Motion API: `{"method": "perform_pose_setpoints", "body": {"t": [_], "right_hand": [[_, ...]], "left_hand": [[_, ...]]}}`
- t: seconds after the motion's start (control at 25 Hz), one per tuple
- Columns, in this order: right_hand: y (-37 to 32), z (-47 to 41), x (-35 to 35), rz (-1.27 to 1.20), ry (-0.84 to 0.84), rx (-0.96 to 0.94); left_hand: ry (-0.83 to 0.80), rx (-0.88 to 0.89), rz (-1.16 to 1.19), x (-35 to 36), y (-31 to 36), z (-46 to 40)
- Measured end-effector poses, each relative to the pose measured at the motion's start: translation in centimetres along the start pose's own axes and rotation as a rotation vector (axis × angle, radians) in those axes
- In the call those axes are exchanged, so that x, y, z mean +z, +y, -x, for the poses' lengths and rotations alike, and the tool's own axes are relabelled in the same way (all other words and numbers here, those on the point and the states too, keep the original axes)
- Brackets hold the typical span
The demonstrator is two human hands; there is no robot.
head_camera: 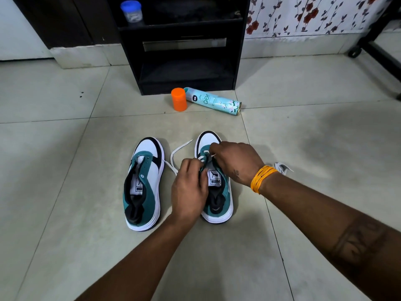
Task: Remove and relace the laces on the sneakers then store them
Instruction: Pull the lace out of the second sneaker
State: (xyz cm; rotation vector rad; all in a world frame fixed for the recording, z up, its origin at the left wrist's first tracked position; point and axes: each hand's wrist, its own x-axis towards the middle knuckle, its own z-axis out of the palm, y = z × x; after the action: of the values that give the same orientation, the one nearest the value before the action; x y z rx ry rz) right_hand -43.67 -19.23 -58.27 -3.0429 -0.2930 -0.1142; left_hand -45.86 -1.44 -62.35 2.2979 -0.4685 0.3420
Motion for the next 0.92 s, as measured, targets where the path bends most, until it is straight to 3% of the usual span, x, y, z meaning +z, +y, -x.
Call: {"method": "perform_pose_setpoints", "body": {"t": [0.08, 0.16, 0.24, 0.32, 0.44, 0.52, 0.56, 0.64, 0.72, 0.92], "right_hand": [[0.0, -0.1, 0.5, -0.012, 0.043, 0.13], [0.1, 0.0, 1.3, -0.317, 0.076, 0.403], [0.0, 0.1, 1.5, -0.54, 0.112, 0.537], [-0.3, 0.3, 0.9, -0.411, 0.121, 0.425], [-1.0, 0.3, 0.0, 0.048, 0.005, 0.072], [-1.0, 0.1, 0.3, 0.127, 0.018, 0.057], [-0.6, 0.1, 0.8, 0.054, 0.061, 0.152], [0.6, 0.1, 1.3, -0.329, 0.162, 0.454], [0.9, 0.4, 1.3, -0.568, 0.194, 0.588], [-0.1, 0.7, -0.8, 0.003, 0.052, 0.062]], "left_hand": [[0.013, -0.018, 0.014, 0.4, -0.1, 0.1], [0.029, -0.029, 0.031, 0.7, -0.1, 0.1], [0.038, -0.03, 0.036, 0.8, 0.0, 0.2], [0.038, -0.037, 0.033, 0.8, -0.1, 0.2], [0.033, -0.04, 0.061, 0.9, -0.4, 0.3], [0.034, -0.033, 0.07, 0.9, -0.6, 0.2], [0.035, -0.03, 0.069, 0.9, -0.6, 0.2], [0.038, -0.028, 0.073, 0.9, -0.5, 0.3], [0.042, -0.031, 0.075, 1.0, -0.4, 0.3], [0.042, -0.043, 0.08, 1.1, -0.6, 0.4]]}}
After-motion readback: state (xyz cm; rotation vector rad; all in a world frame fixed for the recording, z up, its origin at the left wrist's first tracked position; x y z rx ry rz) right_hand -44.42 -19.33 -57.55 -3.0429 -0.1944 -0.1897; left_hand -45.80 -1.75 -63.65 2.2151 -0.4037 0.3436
